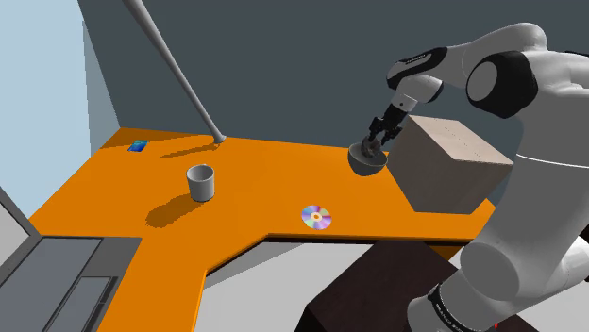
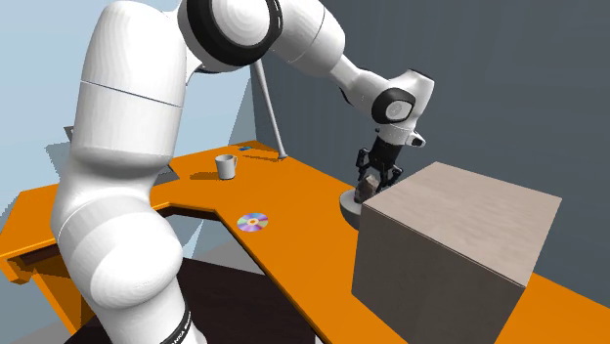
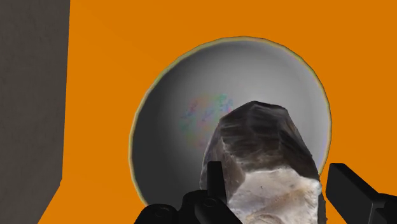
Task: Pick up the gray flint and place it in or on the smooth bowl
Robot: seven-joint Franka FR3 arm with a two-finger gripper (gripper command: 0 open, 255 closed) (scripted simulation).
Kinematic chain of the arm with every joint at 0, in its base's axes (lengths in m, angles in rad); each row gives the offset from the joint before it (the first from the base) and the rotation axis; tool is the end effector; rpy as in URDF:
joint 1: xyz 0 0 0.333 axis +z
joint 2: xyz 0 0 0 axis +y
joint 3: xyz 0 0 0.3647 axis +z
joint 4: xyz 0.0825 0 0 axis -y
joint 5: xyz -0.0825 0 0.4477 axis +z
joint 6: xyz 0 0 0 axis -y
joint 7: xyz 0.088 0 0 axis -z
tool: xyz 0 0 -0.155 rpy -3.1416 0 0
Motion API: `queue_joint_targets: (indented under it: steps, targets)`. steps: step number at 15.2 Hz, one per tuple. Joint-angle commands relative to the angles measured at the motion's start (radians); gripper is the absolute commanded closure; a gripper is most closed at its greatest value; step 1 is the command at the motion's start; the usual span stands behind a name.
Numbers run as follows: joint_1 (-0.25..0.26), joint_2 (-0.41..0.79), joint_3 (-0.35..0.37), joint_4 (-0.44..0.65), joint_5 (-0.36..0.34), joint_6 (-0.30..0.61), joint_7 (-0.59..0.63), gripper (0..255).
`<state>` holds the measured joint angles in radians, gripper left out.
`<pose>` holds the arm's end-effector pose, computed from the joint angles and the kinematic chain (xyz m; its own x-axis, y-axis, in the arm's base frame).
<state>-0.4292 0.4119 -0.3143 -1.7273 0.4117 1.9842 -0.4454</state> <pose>0.5621 -0.4382 0.3112 0.8918 -0.4512 -0.0329 -0.4431 -0.8564 -0.2651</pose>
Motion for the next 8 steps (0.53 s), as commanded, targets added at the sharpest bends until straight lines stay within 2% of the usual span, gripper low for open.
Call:
queue_joint_targets:
  steps: [1,6,8]
  targets:
    - [0.000,0.000,0.000,0.000,0.000,0.000,0.000,0]
    - [0.000,0.000,0.000,0.000,0.000,0.000,0.000,0]
    - [-0.008,-0.018,-0.009,0.040,-0.014,-0.057,0.010,0]
